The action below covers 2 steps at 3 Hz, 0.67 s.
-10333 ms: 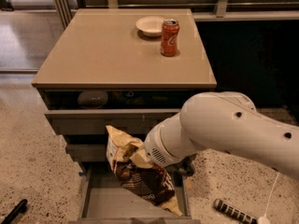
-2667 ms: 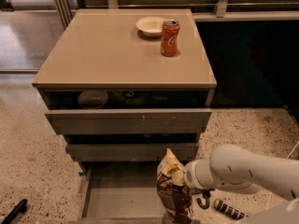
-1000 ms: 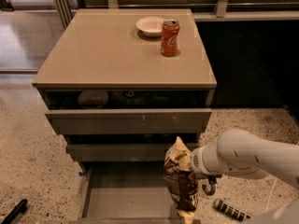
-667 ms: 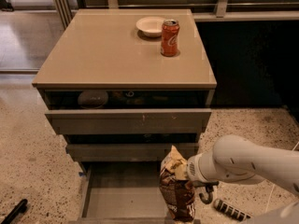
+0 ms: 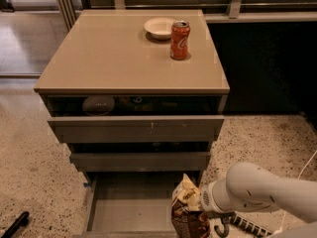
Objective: Place brown chip bag into bottom drawer
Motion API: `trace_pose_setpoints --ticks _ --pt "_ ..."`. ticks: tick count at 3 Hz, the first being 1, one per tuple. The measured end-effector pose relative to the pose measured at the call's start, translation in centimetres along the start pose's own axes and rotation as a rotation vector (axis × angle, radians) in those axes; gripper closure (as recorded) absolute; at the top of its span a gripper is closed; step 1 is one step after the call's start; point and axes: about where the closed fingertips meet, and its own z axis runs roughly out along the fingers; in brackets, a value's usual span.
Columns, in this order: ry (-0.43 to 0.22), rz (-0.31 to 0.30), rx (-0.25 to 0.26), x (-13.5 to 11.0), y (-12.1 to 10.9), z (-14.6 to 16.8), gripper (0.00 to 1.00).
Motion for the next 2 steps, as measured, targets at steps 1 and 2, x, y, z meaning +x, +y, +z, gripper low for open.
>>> trace_pose_setpoints --ticks 1,2 --pt "-0.011 0.032 0.021 0.9 -1.7 -0.8 1.00" --pt "0.015 0.082 -0.007 2.7 -2.1 -0.4 1.00"
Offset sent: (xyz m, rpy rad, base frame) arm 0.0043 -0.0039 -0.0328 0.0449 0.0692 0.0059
